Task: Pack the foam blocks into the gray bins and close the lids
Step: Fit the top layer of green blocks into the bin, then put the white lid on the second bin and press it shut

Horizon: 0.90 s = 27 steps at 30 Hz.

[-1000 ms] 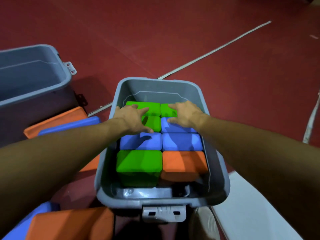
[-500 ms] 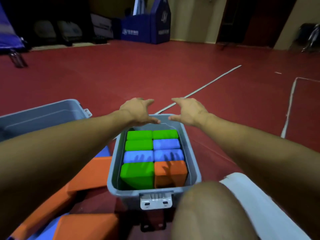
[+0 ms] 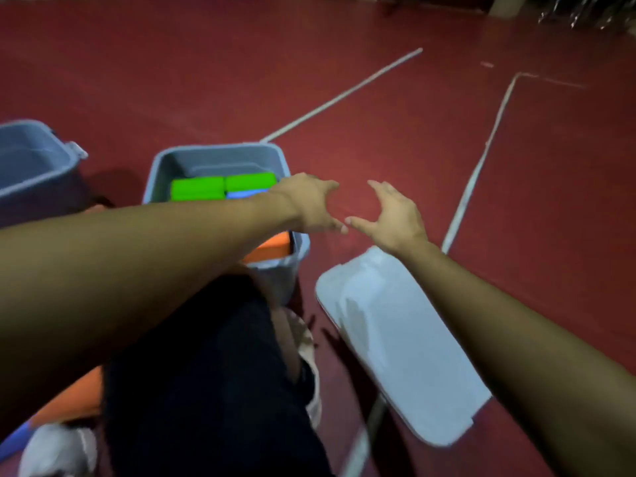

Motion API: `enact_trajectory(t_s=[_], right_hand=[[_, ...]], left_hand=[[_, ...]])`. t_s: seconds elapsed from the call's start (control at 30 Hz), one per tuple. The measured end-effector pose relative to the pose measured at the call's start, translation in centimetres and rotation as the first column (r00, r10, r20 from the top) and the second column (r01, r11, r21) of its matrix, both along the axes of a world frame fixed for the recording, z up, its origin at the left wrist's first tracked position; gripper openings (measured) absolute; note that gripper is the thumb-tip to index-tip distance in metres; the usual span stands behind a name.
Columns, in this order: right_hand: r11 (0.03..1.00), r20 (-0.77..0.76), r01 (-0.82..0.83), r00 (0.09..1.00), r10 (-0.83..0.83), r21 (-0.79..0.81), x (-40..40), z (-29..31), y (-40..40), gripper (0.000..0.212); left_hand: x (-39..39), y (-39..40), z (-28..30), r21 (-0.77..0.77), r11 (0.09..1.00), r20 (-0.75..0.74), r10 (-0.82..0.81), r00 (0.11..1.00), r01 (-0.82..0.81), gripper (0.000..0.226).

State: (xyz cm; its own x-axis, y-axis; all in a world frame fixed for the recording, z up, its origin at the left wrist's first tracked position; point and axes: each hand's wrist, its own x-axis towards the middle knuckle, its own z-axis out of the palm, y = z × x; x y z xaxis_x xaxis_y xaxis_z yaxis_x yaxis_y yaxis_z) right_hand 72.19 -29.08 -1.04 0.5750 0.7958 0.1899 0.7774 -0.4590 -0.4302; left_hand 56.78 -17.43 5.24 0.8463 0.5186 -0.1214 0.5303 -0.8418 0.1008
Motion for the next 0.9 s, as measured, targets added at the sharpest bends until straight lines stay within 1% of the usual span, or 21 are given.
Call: enact_trajectory(t_s=[0.13, 0.2, 0.37, 0.43, 0.57, 0.7, 0.83, 0.9], right_hand=[[0.992, -0.126, 0.095, 0.986, -0.105, -0.086, -0.3, -7.4, -5.6, 0.091], [0.982, -0.174, 0.129, 0.973, -0.152, -0.138, -0.6, -10.9, -8.0, 0.091], [0.947, -0.256, 0.173, 0.936, -0.244, -0.27, -2.4, -18.9, -13.1, 0.091], [0.929, -0.274, 0.164, 0.926, -0.261, -0.331, -3.2, -21.8, -14.5, 0.092], [0.887, -0.254, 0.155, 0.924, -0.286, -0.435, -4.4, -26.3, -16.3, 0.092], [0.85, -0.254, 0.134, 0.92, -0.297, -0.51, -5.0, -29.1, -17.2, 0.084], [0.801, -0.115, 0.193, 0.944, -0.308, -0.567, -5.1, -30.6, -17.6, 0.076], [0.788, -0.078, 0.199, 0.951, -0.299, -0.583, -5.1, -30.6, -17.5, 0.071]], left_hand=[[1.6, -3.7, -5.6, -0.054, 0.998, -0.101, -0.049, 0.994, 0.043, 0.101], [1.9, -4.8, -8.0, -0.063, 0.995, -0.18, -0.085, 0.98, 0.075, 0.102], [1.2, -6.1, -12.3, -0.099, 0.977, -0.367, -0.211, 0.906, 0.188, 0.104], [0.7, -6.3, -13.2, -0.101, 0.97, -0.399, -0.244, 0.884, 0.222, 0.103], [0.5, -6.6, -13.9, -0.129, 0.958, -0.398, -0.288, 0.871, 0.258, 0.101], [0.9, -7.2, -14.1, -0.144, 0.951, -0.4, -0.307, 0.864, 0.272, 0.102], [1.4, -7.6, -14.5, -0.194, 0.945, -0.381, -0.32, 0.868, 0.263, 0.104], [1.7, -7.9, -14.6, -0.208, 0.942, -0.379, -0.327, 0.865, 0.265, 0.105]])
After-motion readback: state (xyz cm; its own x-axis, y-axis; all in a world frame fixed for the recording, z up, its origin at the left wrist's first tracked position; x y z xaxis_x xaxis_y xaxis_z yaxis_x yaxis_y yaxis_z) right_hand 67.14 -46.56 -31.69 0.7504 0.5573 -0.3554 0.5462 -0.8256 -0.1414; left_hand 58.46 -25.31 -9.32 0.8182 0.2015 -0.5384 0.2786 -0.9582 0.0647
